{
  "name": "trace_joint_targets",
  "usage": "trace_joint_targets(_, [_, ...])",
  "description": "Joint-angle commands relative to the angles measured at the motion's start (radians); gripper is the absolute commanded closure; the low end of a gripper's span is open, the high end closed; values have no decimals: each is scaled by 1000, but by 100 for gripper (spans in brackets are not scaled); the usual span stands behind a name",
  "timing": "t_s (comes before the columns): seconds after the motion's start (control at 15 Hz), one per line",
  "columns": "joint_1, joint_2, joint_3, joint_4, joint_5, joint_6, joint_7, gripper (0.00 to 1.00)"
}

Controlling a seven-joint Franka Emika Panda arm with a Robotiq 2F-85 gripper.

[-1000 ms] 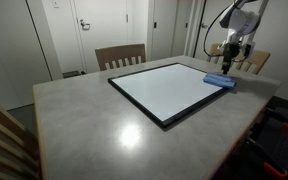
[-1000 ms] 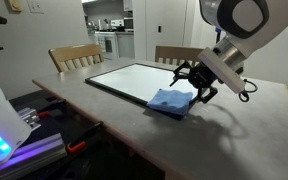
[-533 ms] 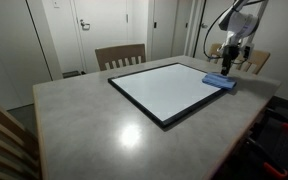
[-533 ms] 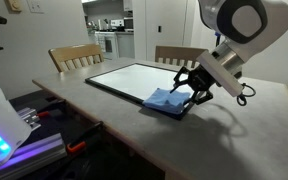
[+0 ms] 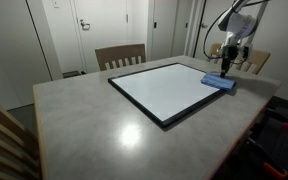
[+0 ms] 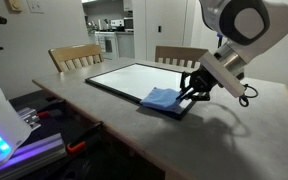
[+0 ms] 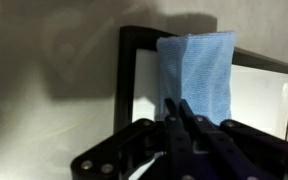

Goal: Pick up the light blue towel and wipe the white board on the table with it.

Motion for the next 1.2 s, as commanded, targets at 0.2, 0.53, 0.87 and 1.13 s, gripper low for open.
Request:
trace_joint_targets(0.2, [-50,10,30,55,49,-33,49,99])
trace_joint_targets(0.53, [-57,-42,34,55,69,-61,94,99])
trace_joint_targets(0.87, [-30,-103,12,76,9,-85,166,99])
trace_joint_targets(1.13, [-14,-146,3,85,-57,-64,202,99])
